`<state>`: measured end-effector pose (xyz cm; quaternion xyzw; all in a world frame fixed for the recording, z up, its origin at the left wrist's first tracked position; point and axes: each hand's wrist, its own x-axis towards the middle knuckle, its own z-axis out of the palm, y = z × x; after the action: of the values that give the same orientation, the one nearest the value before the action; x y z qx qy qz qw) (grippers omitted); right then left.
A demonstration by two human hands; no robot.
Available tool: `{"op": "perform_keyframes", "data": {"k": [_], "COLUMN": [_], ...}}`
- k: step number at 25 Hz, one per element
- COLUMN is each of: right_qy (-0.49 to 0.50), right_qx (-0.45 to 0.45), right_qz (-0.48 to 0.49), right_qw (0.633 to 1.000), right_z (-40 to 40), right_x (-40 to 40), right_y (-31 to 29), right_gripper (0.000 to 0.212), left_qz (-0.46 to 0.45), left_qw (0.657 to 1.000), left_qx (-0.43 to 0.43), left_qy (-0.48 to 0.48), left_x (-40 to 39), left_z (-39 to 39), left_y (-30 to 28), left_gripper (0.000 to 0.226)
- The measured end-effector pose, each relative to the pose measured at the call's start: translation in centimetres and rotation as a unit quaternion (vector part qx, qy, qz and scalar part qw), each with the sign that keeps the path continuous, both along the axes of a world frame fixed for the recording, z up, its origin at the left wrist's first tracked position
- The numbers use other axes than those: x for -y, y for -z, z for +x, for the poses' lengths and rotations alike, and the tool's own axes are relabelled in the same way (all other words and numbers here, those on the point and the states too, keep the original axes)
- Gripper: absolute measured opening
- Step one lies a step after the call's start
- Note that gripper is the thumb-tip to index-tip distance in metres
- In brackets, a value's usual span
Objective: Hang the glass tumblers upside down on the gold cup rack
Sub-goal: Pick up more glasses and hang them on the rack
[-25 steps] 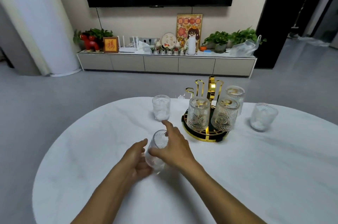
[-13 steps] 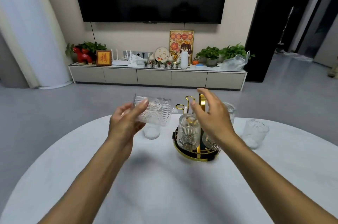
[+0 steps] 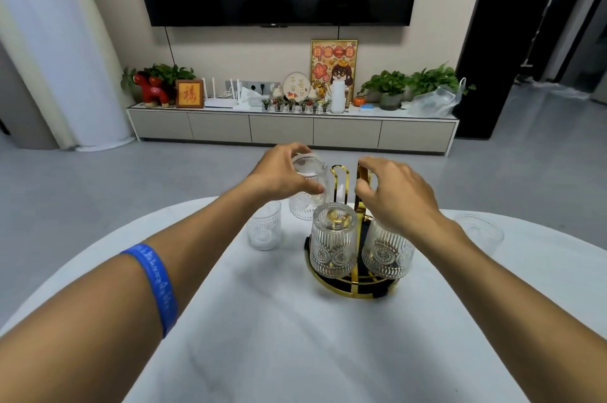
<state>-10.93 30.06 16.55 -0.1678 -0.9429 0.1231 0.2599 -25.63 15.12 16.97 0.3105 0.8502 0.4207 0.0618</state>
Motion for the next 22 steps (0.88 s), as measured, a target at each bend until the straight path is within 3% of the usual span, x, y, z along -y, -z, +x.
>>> {"op": "perform_keyframes", "data": {"k": [5, 9, 14, 19, 22], "right_qy": [0.002, 0.0, -0.011, -0.023, -0.026], "right_qx": [-0.015, -0.027, -0.017, -0.119, -0.148], "right_qz": [-0.021, -0.023, -0.055, -0.136, -0.15], "right_qw": [1.0, 0.999, 0.998, 0.983, 0.977], "right_z": [0.4, 0.3, 0.4, 2.3, 4.1], "right_x": [0.7, 1.0, 0.6, 1.4, 3.0], "right_y": [0.0, 0.2, 0.6, 2.7, 4.2], "right_gripper": [0.031, 0.031, 0.029, 0.043, 0.037], "left_qz": [-0.091, -0.088, -0.112, -0.042, -0.036], "left_qw": [0.994, 0.993, 0.992, 0.992, 0.986], "left_qx": [-0.049, -0.058, -0.008, -0.024, 0.008], "left_qy": [0.047, 0.048, 0.065, -0.117, -0.163], "left_x": [-0.6, -0.6, 2.1, 4.9, 4.3], "left_z": [-0.8, -1.2, -1.4, -2.0, -2.8], "left_y": [2.6, 3.5, 5.4, 9.0, 10.7], "left_gripper": [0.086, 0.088, 0.112, 0.103, 0.105]}}
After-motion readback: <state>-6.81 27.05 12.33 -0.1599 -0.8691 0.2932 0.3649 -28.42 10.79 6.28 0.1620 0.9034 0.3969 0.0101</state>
